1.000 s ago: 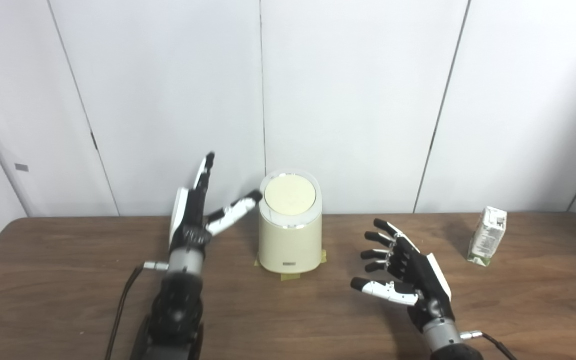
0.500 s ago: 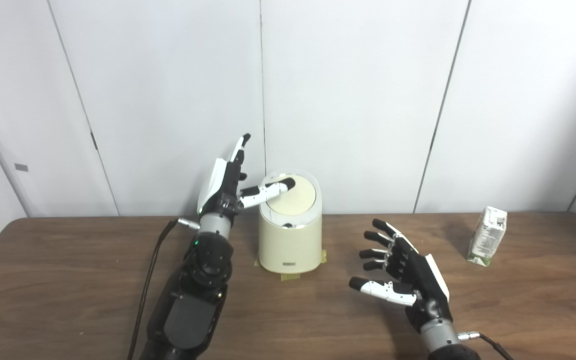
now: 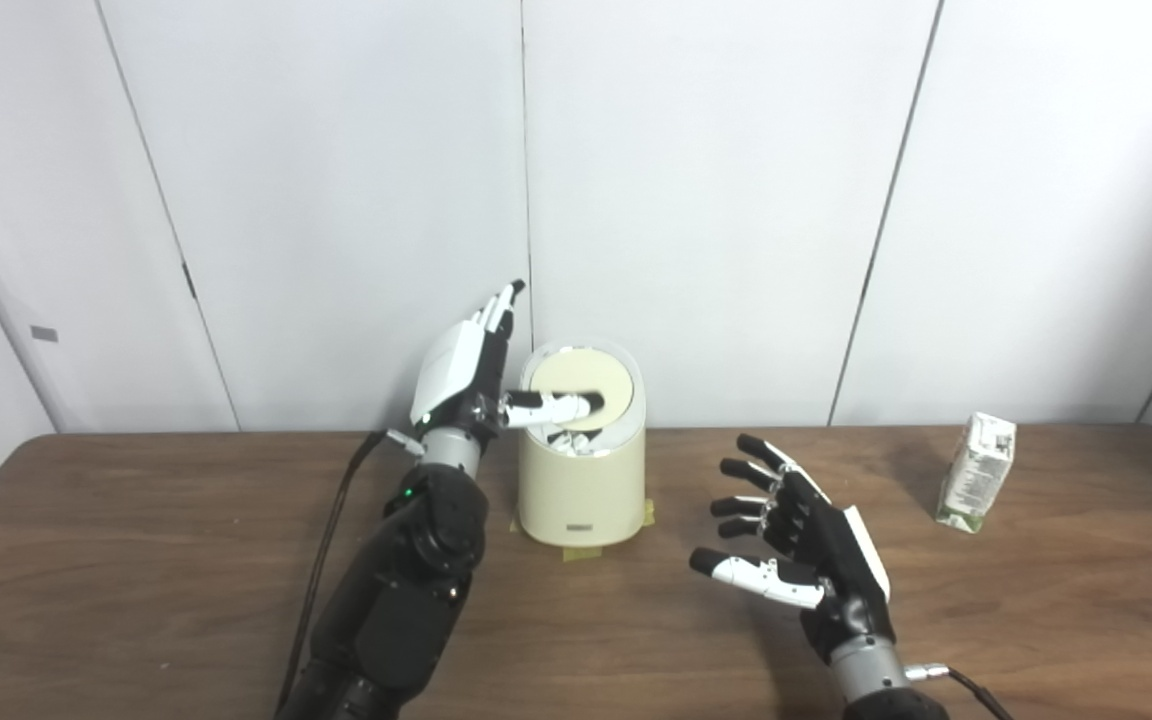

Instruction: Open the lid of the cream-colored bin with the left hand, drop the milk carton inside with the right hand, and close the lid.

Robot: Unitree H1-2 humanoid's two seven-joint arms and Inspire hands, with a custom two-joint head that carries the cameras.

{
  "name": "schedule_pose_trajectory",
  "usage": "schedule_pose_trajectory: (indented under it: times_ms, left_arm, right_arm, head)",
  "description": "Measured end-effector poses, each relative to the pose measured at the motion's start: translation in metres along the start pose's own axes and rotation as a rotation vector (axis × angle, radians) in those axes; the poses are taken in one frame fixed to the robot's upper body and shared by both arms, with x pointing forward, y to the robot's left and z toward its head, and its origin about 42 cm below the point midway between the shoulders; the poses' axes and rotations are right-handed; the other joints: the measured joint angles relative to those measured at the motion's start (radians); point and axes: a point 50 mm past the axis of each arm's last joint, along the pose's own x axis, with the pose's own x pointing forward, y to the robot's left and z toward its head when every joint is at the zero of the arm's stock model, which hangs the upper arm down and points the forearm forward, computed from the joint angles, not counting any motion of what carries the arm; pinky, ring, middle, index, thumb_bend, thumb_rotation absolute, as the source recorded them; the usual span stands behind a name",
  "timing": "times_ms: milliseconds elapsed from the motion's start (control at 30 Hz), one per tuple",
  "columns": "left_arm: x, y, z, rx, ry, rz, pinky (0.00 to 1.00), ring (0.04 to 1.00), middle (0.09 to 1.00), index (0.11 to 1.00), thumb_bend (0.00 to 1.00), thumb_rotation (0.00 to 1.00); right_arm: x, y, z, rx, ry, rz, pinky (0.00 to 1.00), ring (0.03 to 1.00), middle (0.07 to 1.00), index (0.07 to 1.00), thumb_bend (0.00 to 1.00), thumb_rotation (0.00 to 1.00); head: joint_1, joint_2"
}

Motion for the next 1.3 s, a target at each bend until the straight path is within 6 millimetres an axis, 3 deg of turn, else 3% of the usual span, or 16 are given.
schedule_pose_trajectory:
  times_ms: [267,467,633,800,900,1033,1100,1300]
  left_arm:
    - [0.001,0.001,0.005,0.231,-0.050,0.040,0.97,1.000,1.000,1.000,0.92,0.13]
    - [0.003,0.008,0.013,0.438,-0.115,0.046,0.96,1.000,1.000,1.000,0.96,0.10]
    - [0.001,0.010,0.021,0.550,-0.163,0.036,0.87,1.000,1.000,1.000,0.98,0.10]
    - [-0.004,0.010,0.021,0.571,-0.170,0.011,0.83,0.999,1.000,1.000,0.96,0.12]
    - [-0.006,0.011,0.015,0.465,-0.125,0.020,0.83,0.985,1.000,1.000,0.91,0.19]
    - [-0.013,0.011,0.004,0.124,-0.052,0.053,0.89,1.000,1.000,1.000,0.94,0.31]
    - [-0.014,0.016,-0.003,-0.011,-0.030,0.085,0.90,1.000,1.000,1.000,0.94,0.31]
    - [-0.011,0.054,-0.007,-0.309,-0.070,0.173,0.87,1.000,1.000,1.000,0.92,0.31]
  right_arm:
    - [0.000,0.003,0.002,0.006,-0.006,-0.008,0.52,0.606,0.778,0.825,0.74,0.00]
    - [0.000,0.003,0.004,0.004,-0.011,-0.009,0.51,0.597,0.771,0.820,0.75,0.00]
    - [0.000,0.003,0.005,0.001,-0.014,-0.008,0.51,0.596,0.770,0.820,0.76,0.01]
    - [0.000,0.003,0.005,-0.004,-0.016,-0.006,0.52,0.600,0.769,0.818,0.75,0.01]
    - [0.000,0.003,0.005,-0.008,-0.016,-0.005,0.53,0.607,0.771,0.817,0.75,0.00]
    - [0.000,0.001,0.004,-0.021,-0.013,-0.005,0.53,0.605,0.768,0.816,0.74,0.00]
    - [0.000,0.000,0.003,-0.022,-0.009,-0.005,0.52,0.600,0.763,0.815,0.74,0.00]
    - [0.000,0.002,0.000,-0.023,0.001,0.001,0.51,0.579,0.753,0.810,0.73,0.00]
  head:
    - [-0.005,0.011]
    - [-0.005,0.018]
    - [-0.006,0.023]
    - [-0.003,0.022]
    - [0.002,0.018]
    - [0.009,0.014]
    - [0.011,0.012]
    - [0.025,0.011]
